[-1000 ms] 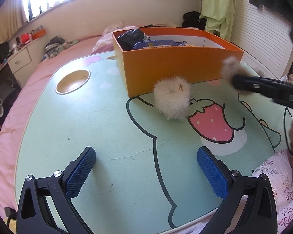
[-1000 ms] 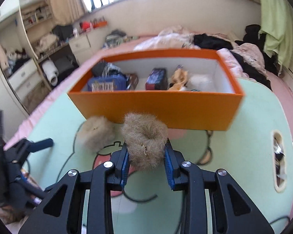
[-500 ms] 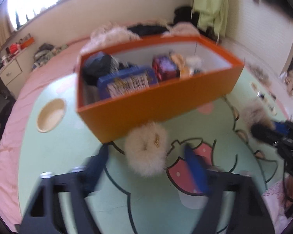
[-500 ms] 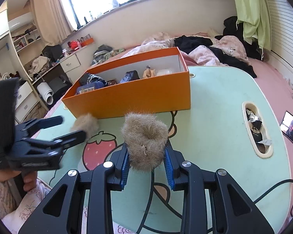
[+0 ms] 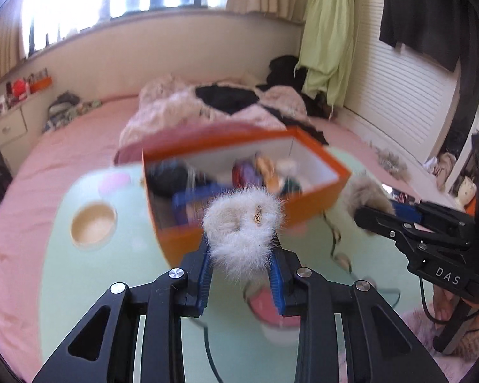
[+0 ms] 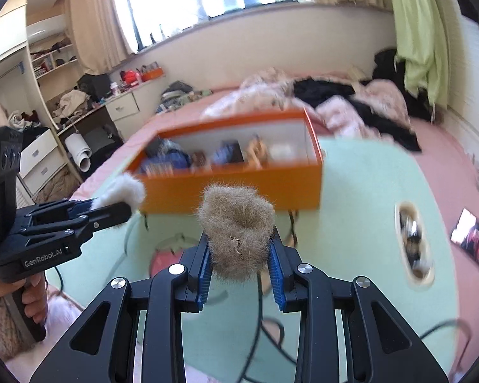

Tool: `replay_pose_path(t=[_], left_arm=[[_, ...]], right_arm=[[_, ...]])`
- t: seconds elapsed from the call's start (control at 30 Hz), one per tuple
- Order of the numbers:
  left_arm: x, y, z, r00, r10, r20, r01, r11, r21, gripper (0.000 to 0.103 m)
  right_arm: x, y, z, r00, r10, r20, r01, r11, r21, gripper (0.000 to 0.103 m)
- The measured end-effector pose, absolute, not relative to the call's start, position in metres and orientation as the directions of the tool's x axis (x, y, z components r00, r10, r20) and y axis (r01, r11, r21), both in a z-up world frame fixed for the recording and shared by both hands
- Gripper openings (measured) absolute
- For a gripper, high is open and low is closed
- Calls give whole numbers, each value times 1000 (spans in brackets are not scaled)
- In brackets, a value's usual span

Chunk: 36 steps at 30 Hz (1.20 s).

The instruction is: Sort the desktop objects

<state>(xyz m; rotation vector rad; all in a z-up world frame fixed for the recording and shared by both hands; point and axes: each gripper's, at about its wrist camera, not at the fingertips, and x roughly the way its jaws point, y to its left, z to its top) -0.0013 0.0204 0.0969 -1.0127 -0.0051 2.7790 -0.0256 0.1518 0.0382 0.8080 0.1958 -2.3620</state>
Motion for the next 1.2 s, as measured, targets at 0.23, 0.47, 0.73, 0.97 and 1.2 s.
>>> replay_pose_path(t=[0.23, 0.47, 0.73, 0.97, 1.2], left_arm=[[-66, 18, 114, -743, 119, -659, -94, -993, -73, 30], [-76, 10, 94, -760, 20, -650, 12, -999, -45, 86], [-20, 9, 103, -783, 19, -622, -36, -999, 15, 98], [17, 16, 62, -712, 58, -700, -80, -997, -1, 101], [11, 9, 7, -602, 5, -798, -11, -1000, 2, 102]], right_arm=[[-67, 107, 84, -684, -451, -574, 576, -816, -46, 33], [-122, 80, 49, -604, -335, -723, 525, -850, -46, 50], [-81, 106, 60, -674, -382, -632, 537, -841, -64, 70], [-32, 136, 34, -632, -378, -676, 563, -824, -66, 76], [-28, 144, -13, -597, -293, -747, 522, -848, -85, 76]])
